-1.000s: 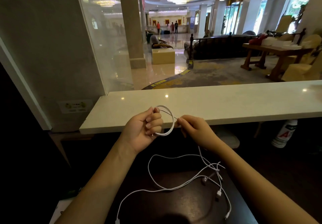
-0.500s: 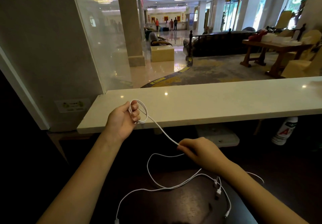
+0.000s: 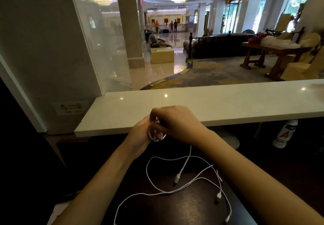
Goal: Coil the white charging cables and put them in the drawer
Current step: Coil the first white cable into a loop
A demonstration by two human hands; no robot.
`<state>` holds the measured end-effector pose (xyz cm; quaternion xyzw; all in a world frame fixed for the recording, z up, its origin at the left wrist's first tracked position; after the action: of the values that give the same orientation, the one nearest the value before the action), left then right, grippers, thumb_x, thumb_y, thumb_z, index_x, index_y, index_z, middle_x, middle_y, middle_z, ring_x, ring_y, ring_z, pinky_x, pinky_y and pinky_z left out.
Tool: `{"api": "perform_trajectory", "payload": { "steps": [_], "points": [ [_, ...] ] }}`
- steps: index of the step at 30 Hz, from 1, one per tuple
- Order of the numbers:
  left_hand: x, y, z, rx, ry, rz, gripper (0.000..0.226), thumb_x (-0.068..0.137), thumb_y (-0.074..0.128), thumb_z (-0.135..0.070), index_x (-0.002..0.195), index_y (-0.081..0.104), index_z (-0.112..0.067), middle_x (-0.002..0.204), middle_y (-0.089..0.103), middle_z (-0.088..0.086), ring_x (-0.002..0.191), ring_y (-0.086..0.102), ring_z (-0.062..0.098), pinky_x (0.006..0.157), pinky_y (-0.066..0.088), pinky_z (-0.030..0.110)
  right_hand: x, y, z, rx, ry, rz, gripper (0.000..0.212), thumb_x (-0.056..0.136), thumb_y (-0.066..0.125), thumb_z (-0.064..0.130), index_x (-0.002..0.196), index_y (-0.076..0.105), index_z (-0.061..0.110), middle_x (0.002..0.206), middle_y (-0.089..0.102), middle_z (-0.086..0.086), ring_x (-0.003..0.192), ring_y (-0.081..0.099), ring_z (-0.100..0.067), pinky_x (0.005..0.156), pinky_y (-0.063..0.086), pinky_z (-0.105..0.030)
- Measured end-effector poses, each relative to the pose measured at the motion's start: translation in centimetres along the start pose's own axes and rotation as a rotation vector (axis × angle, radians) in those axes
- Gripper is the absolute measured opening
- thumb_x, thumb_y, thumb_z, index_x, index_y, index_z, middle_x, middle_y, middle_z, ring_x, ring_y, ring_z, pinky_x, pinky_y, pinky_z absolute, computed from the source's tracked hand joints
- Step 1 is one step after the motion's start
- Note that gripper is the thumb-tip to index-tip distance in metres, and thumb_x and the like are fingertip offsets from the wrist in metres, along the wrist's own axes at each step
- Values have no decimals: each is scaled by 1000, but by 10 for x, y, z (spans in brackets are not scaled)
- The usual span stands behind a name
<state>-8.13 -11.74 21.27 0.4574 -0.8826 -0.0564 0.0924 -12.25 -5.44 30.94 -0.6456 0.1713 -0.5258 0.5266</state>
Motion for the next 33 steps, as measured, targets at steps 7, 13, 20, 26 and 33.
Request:
{"api": "perform_trajectory", "payload": {
  "steps": [7,13,20,26,33],
  "points": [
    [-11,18,7,-339,-179,254,33,95,33,-32,89,53,-6,52,38,-4,38,29,5,39,27,17,0,-10,-69,254,239,-44,20,79,69,33,81,65,13,58,49,9,52,43,-5,56,37,-27],
    [-15,27,4,-599,-220,375,17,83,64,-25,82,57,-10,52,39,-6,41,21,4,39,24,16,-28,26,-82,628,463,69,29,95,45,33,95,68,17,71,68,8,59,58,-2,63,43,-20],
    [-9,12,16,-582,-244,173,17,88,48,-23,80,53,-10,49,37,-5,37,34,6,39,32,17,-48,52,-66,1009,553,177,23,90,56,22,101,63,3,63,62,6,49,39,-6,45,32,-15],
    [-13,5,14,-430,-225,54,18,86,47,-21,87,55,-4,53,40,-3,44,38,8,51,47,22,-53,63,-82,1195,655,82,26,89,57,20,98,62,-3,63,56,0,47,36,-6,43,28,-16],
    [-19,-7,12,-694,-229,-63,19,91,38,-17,80,50,-6,52,36,-3,41,32,8,42,39,19,-71,82,-90,975,618,40,30,97,42,25,87,67,11,62,62,5,47,41,-4,49,34,-16]
  ]
}}
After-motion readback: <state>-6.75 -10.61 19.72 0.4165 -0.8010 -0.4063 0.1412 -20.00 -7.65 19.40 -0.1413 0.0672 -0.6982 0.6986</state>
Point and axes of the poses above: each hand's wrist, its own x-axis towards the middle knuckle, its own y-axis out of the palm, z = x × y, the point moved 9 cm from there along x, towards the middle knuckle
